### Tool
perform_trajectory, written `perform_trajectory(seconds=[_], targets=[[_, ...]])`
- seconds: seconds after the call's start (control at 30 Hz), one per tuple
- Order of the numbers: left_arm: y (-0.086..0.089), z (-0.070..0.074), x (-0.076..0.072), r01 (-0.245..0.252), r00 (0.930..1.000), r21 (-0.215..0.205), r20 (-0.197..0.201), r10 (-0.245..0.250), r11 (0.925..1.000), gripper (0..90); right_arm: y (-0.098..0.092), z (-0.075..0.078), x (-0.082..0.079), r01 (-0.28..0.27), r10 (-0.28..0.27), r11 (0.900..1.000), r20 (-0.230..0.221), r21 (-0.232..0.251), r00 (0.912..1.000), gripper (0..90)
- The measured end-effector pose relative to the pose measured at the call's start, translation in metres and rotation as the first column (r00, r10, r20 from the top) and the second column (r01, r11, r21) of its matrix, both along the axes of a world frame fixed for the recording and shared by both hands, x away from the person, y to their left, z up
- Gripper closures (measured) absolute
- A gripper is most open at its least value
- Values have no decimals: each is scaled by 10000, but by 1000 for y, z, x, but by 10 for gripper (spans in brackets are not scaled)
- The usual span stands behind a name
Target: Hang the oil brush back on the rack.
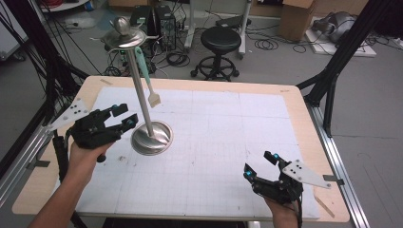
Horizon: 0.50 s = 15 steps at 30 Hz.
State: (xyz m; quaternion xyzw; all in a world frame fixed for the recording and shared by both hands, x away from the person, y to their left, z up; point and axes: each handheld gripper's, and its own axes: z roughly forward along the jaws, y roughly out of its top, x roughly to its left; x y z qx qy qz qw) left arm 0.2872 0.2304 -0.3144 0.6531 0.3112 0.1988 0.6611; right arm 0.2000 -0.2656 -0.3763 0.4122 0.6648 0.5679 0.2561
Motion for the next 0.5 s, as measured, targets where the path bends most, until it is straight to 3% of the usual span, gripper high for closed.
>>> perform_trajectory(seconds=[0.23, 0.5], targets=[[12, -32, -11, 259, 9997, 433, -47, -258, 9987, 160, -10, -5, -1, 529, -537, 9975, -163, -464, 9984, 165], [15, -64, -22, 360, 9991, 679, -268, -343, 9970, 165, -21, -11, -4, 881, -891, 9955, -285, -353, 9956, 165]])
